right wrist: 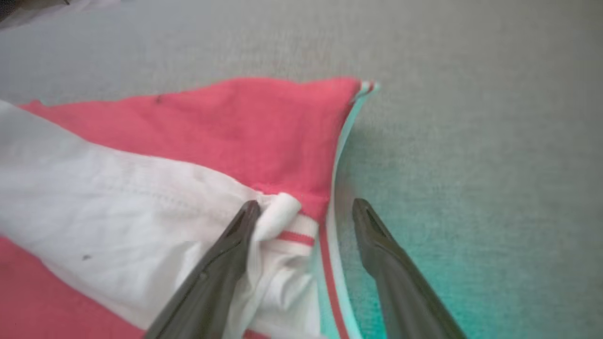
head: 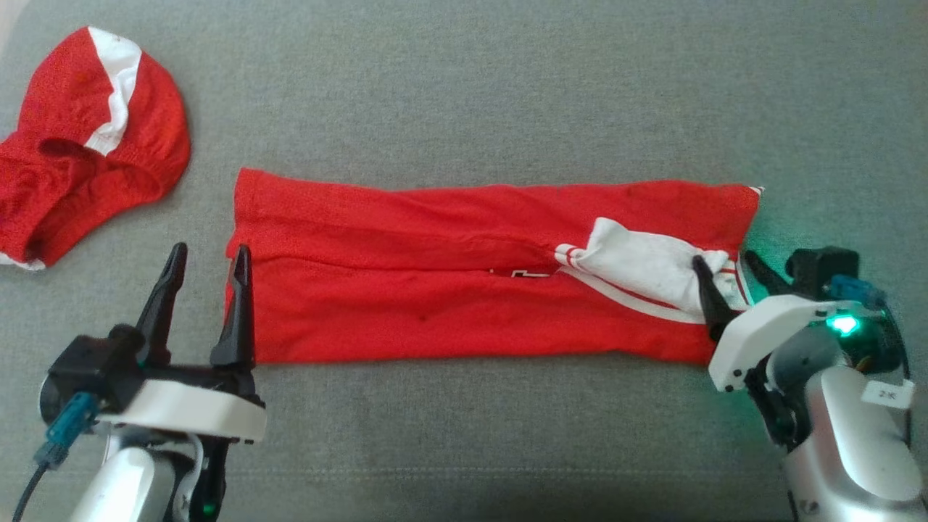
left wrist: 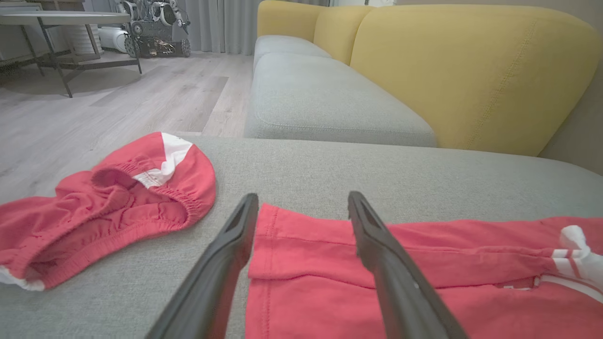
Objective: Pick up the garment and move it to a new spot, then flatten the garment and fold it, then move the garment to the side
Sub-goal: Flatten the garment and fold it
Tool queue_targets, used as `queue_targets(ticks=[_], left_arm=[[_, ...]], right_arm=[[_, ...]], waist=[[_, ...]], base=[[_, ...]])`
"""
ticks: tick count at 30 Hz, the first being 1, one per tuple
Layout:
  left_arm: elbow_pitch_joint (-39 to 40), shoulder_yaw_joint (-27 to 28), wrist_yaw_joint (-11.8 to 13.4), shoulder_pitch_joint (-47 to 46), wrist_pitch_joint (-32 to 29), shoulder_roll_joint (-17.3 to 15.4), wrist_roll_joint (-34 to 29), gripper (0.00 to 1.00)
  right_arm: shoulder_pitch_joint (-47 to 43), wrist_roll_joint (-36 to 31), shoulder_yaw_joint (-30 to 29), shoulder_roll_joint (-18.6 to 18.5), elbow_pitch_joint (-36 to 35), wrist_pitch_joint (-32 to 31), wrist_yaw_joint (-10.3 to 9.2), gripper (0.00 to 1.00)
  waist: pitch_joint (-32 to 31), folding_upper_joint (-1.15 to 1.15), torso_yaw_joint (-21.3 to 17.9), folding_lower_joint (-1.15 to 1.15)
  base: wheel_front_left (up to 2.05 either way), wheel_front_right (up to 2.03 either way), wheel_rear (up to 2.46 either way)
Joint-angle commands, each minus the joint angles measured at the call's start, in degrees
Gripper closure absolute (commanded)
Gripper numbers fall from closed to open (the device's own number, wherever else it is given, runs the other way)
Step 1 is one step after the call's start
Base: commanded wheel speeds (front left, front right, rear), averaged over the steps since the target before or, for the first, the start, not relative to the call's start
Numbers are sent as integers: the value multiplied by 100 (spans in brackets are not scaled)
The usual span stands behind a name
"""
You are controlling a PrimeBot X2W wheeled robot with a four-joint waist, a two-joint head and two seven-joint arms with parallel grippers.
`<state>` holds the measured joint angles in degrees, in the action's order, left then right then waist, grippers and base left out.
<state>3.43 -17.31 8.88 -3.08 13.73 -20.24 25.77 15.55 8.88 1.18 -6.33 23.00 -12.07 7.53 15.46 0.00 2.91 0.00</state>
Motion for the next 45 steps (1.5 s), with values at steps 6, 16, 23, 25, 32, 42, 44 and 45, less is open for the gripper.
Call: queue_targets(ticks=[6, 16, 23, 25, 32, 42, 44, 45], left_arm=[[3, 256, -113, -333, 97, -19, -62, 0], [-110, 347, -188, -355, 121, 94, -96, 0], [-121, 381, -203, -306, 125, 148, -142, 0], [-129, 384, -209, -303, 125, 155, -143, 0], [-182, 411, -251, -254, 126, 199, -164, 0], [-176, 320, -204, -56, 103, 262, -177, 0], [-177, 288, -212, -62, 90, 265, -178, 0], [-191, 278, -224, -69, 90, 261, -173, 0]], right_arm=[[-211, 300, 209, 143, -262, -709, -4, 41], [-494, 358, -168, 144, -868, -934, -4, 100], [-558, 355, -885, -146, -1284, -987, -4, 100], [-559, 375, -1003, -206, -1321, -980, -4, 100], [-477, 540, -1308, -381, -1549, -1115, -4, 100], [-156, 1974, -440, 210, -2469, -2020, -4, 100], [-85, 2296, -189, 285, -2473, -2061, -4, 100], [-46, 2424, -39, 308, -2441, -2044, -4, 100]], waist=[[89, 0, 35, 0], [32, 0, -10, 0], [-74, 0, -81, 0], [-89, 0, -87, 0], [-245, 0, -157, 0], [-615, 0, -202, 0], [-651, 0, -142, 0], [-663, 0, -109, 0]], base=[[0, 0, 0], [0, 0, 0], [0, 0, 0], [0, 0, 0], [0, 0, 0], [0, 0, 0], [0, 0, 0], [0, 0, 0]])
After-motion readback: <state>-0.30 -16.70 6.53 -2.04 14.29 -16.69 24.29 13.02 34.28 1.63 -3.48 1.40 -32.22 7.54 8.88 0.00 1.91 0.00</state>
